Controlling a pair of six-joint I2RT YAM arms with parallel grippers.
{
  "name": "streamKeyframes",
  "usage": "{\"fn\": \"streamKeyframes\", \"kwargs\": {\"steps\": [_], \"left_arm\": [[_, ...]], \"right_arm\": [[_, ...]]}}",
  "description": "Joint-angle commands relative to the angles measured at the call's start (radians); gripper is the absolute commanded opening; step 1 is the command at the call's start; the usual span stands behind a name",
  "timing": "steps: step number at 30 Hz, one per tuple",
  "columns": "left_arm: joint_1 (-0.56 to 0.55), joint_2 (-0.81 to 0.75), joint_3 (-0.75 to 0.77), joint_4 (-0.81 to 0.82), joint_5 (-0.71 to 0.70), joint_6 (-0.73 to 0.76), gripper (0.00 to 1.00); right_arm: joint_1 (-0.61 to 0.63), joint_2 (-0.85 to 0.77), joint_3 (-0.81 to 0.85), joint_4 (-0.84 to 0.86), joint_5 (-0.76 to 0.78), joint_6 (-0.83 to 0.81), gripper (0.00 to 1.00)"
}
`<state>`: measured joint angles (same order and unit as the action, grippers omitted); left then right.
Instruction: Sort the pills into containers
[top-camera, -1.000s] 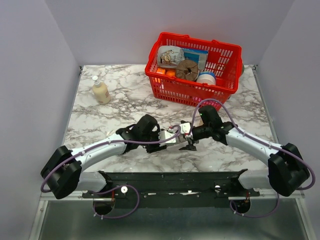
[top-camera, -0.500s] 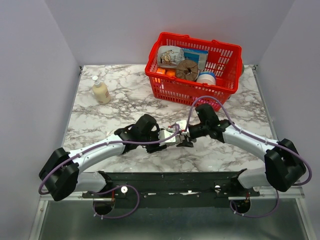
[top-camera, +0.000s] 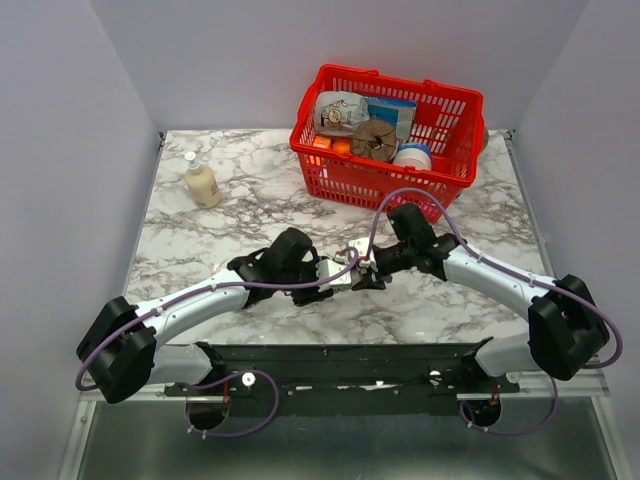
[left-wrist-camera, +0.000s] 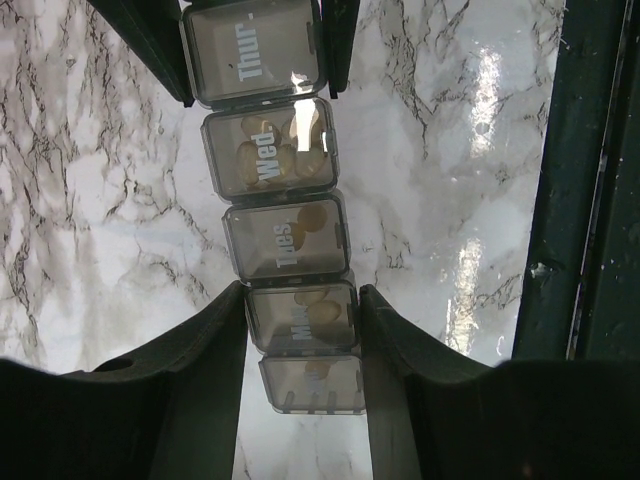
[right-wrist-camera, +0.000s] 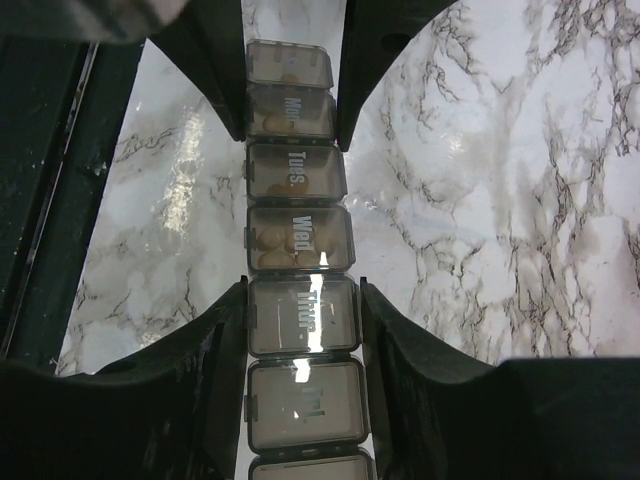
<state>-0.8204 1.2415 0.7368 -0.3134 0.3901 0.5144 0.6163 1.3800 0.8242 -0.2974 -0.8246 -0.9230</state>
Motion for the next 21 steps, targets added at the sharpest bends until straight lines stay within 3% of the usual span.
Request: {"fn": "streamKeyframes", "kwargs": {"steps": [1,21], "left_arm": [[-0.003,-0.016,0.018,-0.001,-0.031,0.024,0.22],[-0.005,-0.043,-0.004,0.011,-0.123,0.047,0.19]], "right_arm": [[0.005,0.04,0.065,-0.08,-0.059,0.016,0.29],[0.002,0.203,0.205,-0.227,-0.148,0.167,0.29]]}}
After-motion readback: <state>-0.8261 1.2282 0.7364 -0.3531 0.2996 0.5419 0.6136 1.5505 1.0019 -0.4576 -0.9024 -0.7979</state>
